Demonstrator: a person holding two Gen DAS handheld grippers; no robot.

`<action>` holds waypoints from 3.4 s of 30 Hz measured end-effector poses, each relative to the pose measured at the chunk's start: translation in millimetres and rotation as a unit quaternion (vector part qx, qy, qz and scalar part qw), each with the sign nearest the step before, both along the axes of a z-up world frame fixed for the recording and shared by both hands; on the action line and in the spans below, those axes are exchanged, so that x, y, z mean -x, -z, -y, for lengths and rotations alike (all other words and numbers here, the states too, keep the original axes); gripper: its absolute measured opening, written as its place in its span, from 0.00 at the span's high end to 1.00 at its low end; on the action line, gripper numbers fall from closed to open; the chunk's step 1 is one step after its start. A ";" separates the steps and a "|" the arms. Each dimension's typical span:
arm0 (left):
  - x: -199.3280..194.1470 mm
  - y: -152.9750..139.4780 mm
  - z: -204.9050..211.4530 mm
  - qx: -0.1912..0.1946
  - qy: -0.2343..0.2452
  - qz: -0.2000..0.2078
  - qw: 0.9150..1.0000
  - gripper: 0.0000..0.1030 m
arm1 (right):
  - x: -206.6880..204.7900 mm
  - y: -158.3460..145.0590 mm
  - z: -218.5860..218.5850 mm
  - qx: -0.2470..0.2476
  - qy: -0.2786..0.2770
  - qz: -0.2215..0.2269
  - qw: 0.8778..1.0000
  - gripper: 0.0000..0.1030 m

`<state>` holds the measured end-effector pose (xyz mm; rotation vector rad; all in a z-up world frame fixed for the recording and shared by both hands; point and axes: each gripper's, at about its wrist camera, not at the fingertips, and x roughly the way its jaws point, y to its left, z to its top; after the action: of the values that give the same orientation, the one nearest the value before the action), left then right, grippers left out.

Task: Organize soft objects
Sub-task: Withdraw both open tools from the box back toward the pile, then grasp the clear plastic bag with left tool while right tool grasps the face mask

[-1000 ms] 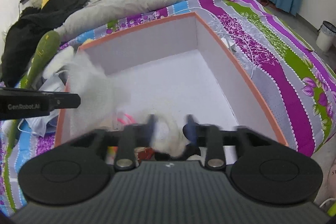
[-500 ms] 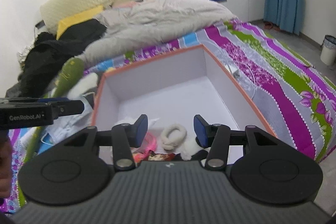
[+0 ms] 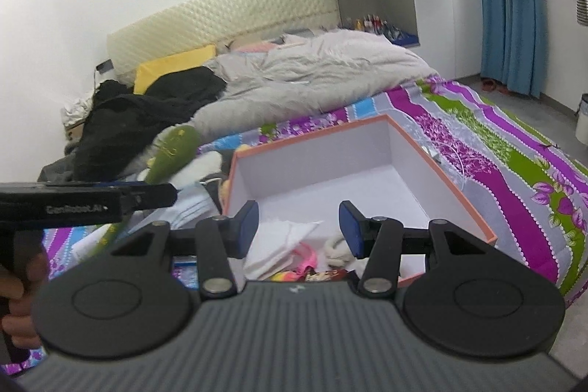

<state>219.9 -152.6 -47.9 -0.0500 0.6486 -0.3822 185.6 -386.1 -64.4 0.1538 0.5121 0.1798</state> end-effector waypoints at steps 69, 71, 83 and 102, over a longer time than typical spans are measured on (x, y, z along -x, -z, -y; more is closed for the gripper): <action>-6.8 174.6 -266.0 0.029 -0.210 -0.110 0.971 0.53 | -113.7 133.8 -185.5 -0.179 -0.083 -0.154 0.968 0.35; -19.6 185.3 -263.3 0.037 -0.203 -0.114 0.972 0.53 | -127.1 144.0 -189.5 -0.193 -0.080 -0.166 0.964 0.35; -65.5 220.1 -257.6 0.088 -0.165 -0.116 0.975 0.50 | -180.2 184.3 -200.3 -0.255 -0.056 -0.194 0.946 0.56; -86.3 230.2 -260.3 0.191 -0.191 -0.124 0.955 0.46 | -172.8 137.4 -178.1 -0.259 -0.064 -0.128 0.955 0.94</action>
<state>306.1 107.7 -278.0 -0.5932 0.7866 -0.1217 358.3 -208.0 -201.8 0.6647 0.7273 0.4236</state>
